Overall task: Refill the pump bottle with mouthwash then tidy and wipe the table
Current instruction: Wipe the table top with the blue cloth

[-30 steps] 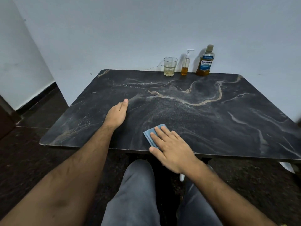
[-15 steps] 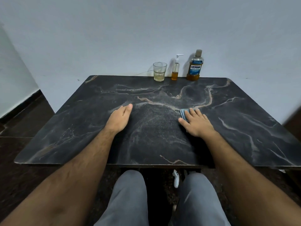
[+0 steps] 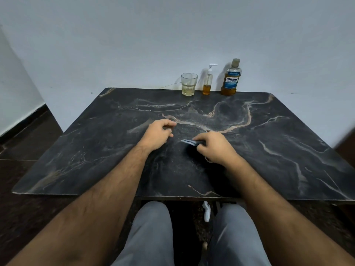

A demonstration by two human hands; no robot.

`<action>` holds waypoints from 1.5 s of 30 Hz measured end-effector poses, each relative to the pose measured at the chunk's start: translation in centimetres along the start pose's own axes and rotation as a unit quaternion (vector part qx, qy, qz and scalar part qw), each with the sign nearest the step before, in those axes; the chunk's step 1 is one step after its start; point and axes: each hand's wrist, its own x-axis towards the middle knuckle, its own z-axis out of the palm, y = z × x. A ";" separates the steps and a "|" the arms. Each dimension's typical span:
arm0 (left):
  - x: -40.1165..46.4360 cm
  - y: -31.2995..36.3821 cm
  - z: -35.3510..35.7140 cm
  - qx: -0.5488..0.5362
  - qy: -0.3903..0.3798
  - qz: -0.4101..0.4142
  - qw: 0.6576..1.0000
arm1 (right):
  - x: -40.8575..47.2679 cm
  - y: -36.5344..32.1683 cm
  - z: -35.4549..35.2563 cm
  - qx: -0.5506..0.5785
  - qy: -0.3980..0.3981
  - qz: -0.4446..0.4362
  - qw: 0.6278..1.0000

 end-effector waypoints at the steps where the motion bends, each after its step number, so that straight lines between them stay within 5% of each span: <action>1: -0.3 0.3 0.1 -0.007 -0.033 0.001 0.999 | -0.4 0.0 -0.6 0.114 0.000 0.018 0.993; 4: -1.2 1.6 0.3 -0.062 -0.138 0.019 0.988 | -1.3 0.1 -1.7 0.385 0.042 0.074 0.919; 7: -1.8 2.8 0.4 -0.093 -0.176 0.031 0.979 | -1.7 0.1 -2.5 0.477 0.033 0.104 0.872; 12: -2.0 4.0 -0.1 -0.086 -0.117 0.030 0.989 | -1.4 -0.5 -3.1 0.528 0.005 0.145 0.837; 17: -1.5 3.5 -1.3 -0.118 0.012 -0.025 0.993 | -0.9 -0.5 -3.3 0.639 -0.034 0.217 0.737; 25: 1.6 1.7 -3.2 -0.150 0.082 -0.094 0.981 | 4.6 -1.5 -1.1 0.507 0.077 0.248 0.822; 29: 5.4 1.0 -4.9 -0.150 0.041 -0.107 0.982 | 9.8 -2.0 -0.5 0.437 0.135 0.240 0.856; 33: 10.9 0.1 -6.5 -0.103 0.018 -0.101 0.989 | 16.1 -1.0 0.4 0.459 0.115 0.236 0.849; 45: 27.2 -4.9 -6.7 -0.056 0.192 -0.132 0.971 | 32.1 3.2 5.0 0.417 0.125 0.213 0.875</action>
